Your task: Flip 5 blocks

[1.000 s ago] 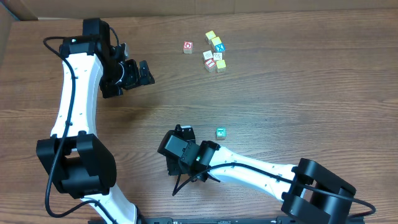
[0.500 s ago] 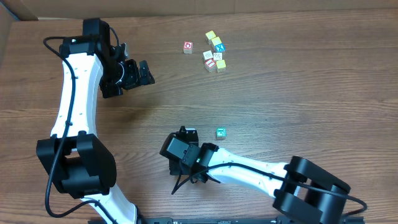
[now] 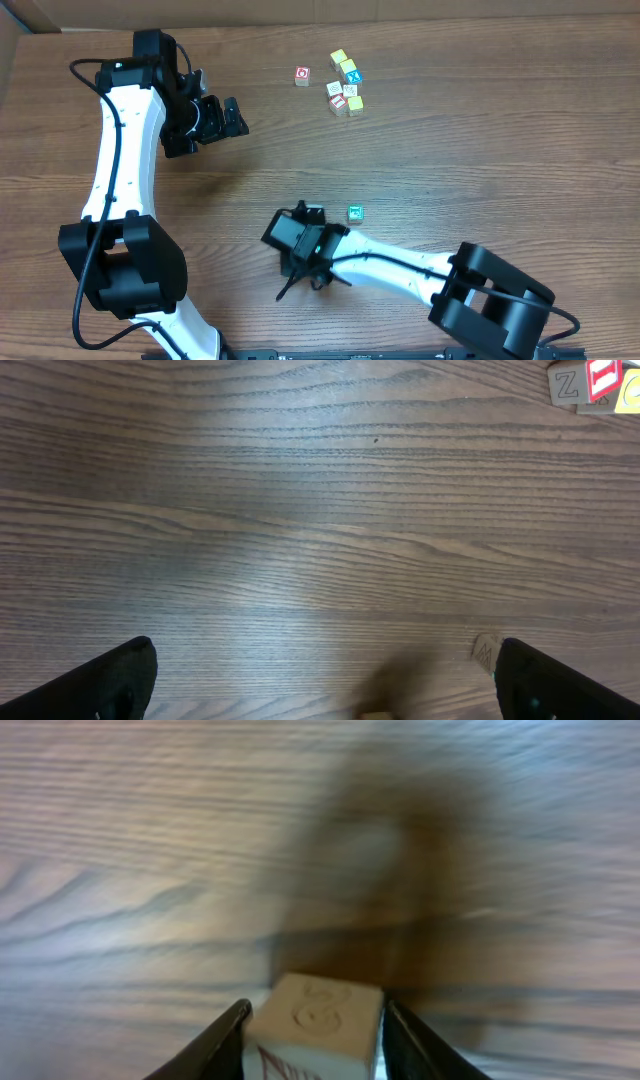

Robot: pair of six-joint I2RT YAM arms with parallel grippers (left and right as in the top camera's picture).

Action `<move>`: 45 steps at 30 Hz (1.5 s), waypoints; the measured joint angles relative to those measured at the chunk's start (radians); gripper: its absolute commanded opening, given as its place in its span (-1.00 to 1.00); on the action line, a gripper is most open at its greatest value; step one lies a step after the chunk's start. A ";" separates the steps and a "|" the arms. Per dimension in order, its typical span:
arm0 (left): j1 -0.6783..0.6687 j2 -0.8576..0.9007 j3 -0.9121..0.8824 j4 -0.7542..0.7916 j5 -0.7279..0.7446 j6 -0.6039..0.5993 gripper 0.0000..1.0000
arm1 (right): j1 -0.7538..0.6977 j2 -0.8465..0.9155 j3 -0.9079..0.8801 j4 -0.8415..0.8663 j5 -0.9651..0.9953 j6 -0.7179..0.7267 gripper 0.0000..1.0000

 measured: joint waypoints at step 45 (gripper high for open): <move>0.000 0.000 0.000 0.000 0.000 0.000 0.99 | 0.002 -0.047 0.006 -0.101 0.044 -0.122 0.06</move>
